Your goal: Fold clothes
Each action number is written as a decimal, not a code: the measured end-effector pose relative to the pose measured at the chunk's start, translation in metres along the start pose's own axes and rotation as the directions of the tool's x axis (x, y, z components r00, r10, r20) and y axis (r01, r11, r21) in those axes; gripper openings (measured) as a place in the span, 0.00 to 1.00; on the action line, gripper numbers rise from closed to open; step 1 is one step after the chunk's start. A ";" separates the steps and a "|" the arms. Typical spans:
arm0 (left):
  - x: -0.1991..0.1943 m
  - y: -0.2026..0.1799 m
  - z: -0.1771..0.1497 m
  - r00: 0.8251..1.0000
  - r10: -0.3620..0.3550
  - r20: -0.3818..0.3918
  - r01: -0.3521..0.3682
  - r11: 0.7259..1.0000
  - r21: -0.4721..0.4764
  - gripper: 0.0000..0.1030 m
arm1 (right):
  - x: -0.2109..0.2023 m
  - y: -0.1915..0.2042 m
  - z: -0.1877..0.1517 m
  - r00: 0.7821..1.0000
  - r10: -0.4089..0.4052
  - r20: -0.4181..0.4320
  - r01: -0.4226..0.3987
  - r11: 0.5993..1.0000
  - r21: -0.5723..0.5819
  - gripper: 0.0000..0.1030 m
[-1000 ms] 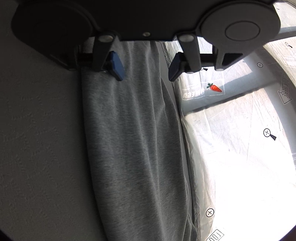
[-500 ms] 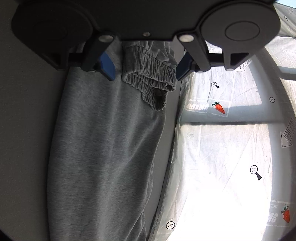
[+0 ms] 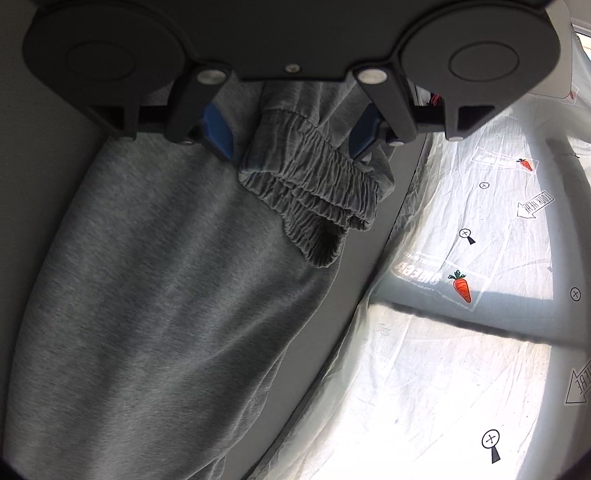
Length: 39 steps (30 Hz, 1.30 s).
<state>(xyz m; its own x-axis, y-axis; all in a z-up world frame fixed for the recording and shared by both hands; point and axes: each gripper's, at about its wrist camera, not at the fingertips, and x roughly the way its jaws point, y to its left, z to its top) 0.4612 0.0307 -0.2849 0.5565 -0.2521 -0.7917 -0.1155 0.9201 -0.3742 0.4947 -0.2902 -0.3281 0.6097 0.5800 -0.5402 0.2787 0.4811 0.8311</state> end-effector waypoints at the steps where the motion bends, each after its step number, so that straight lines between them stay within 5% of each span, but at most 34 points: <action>1: 0.000 -0.001 0.000 1.000 0.001 -0.003 -0.001 1.000 0.005 0.63 | 0.002 -0.001 0.000 1.000 0.026 -0.006 -0.026 0.999 0.018 0.65; 15: 0.004 -0.005 0.002 1.000 -0.009 -0.014 0.008 1.000 -0.018 0.75 | 0.018 -0.007 -0.001 0.995 0.042 -0.086 -0.036 0.997 0.066 0.60; 18: 0.004 -0.005 0.002 1.000 -0.013 -0.015 0.012 1.000 -0.016 0.76 | 0.025 -0.005 -0.001 0.994 0.018 -0.107 -0.015 0.999 0.034 0.41; 23: 0.004 -0.002 0.003 0.999 -0.033 -0.018 0.032 0.999 -0.037 0.77 | 0.026 0.003 -0.002 0.998 -0.020 -0.061 0.018 0.999 -0.043 0.19; 29: 0.008 -0.001 0.010 0.999 -0.021 -0.045 0.018 0.997 -0.069 0.77 | 0.006 0.020 0.002 0.999 -0.034 -0.014 0.031 0.986 -0.163 0.16; 36: 0.008 -0.010 0.019 0.996 0.077 -0.049 -0.076 0.997 0.013 0.76 | -0.038 0.024 0.022 0.995 0.050 0.089 -0.033 0.983 -0.179 0.16; 39: 0.010 -0.014 0.023 0.994 0.095 -0.048 -0.094 0.995 0.023 0.76 | -0.048 0.014 0.031 0.991 0.016 0.132 0.008 0.984 -0.178 0.16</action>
<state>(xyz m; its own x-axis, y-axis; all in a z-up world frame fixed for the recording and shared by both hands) 0.4875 0.0221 -0.2766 0.5025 -0.1775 -0.8462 -0.1485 0.9464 -0.2867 0.4925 -0.3321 -0.2859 0.7068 0.4959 -0.5045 0.1470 0.5947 0.7904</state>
